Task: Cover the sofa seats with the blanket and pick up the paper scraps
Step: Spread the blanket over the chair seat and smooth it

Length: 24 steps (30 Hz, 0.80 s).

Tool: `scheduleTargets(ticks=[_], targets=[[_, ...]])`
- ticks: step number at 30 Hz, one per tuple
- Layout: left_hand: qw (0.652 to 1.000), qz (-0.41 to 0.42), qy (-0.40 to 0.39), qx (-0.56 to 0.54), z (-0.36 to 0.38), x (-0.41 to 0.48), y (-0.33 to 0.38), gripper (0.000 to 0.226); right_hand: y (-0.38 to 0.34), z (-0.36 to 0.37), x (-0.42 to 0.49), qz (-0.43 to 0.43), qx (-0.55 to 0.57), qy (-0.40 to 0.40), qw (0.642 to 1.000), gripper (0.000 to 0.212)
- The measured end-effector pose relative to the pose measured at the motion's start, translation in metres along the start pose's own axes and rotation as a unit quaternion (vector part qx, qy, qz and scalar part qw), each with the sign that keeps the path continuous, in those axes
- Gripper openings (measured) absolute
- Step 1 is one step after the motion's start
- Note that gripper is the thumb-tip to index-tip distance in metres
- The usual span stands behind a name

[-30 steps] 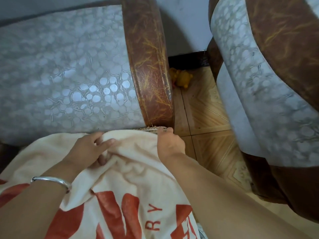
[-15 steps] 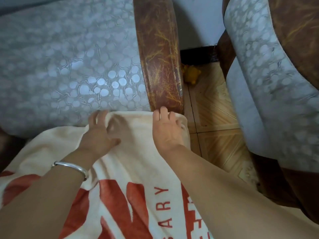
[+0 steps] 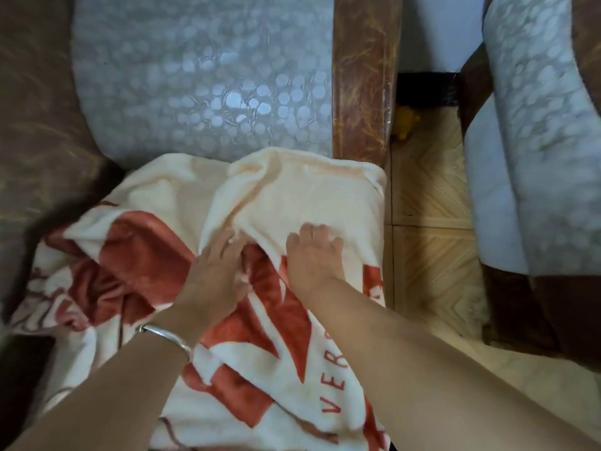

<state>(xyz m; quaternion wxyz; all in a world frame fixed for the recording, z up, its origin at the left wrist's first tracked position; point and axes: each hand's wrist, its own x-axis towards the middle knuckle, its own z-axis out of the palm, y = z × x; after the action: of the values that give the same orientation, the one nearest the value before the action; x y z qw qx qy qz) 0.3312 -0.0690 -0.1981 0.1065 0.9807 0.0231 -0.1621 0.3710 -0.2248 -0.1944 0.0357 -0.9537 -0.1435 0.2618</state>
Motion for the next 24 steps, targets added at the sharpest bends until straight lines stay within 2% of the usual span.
scheduleTargets(ticks=[6,10,13,15,19,21,22,24], targets=[[0.999,0.018,-0.021,-0.026,0.016,-0.078,-0.012,0.043,-0.025,0.013,-0.050,-0.049,-0.004,0.008,0.999,0.046],[0.999,0.016,0.020,-0.019,0.025,-0.119,-0.018,0.032,-0.037,0.025,-0.085,-0.089,-0.025,0.011,0.996,0.041],[0.995,-0.005,-0.006,-0.096,0.029,-0.150,-0.017,0.020,-0.045,0.037,-0.107,-0.122,-0.021,0.004,0.992,0.037],[0.987,-0.036,-0.081,-0.131,0.031,-0.169,-0.014,0.030,-0.050,0.045,-0.121,-0.126,0.017,-0.022,0.992,0.035],[0.951,-0.061,-0.238,-0.185,0.029,-0.204,-0.007,0.102,-0.055,0.056,-0.150,-0.189,0.082,-0.088,0.975,0.031],[0.936,-0.071,-0.329,-0.107,0.031,-0.220,-0.007,0.102,-0.057,0.064,-0.164,-0.230,0.081,-0.141,0.960,0.044],[0.937,-0.070,-0.339,-0.040,0.032,-0.227,-0.005,0.096,-0.059,0.069,-0.170,-0.243,0.072,-0.165,0.953,0.048],[0.951,-0.091,-0.294,0.022,0.036,-0.239,-0.002,0.072,-0.063,0.079,-0.186,-0.266,0.032,-0.178,0.947,0.046]])
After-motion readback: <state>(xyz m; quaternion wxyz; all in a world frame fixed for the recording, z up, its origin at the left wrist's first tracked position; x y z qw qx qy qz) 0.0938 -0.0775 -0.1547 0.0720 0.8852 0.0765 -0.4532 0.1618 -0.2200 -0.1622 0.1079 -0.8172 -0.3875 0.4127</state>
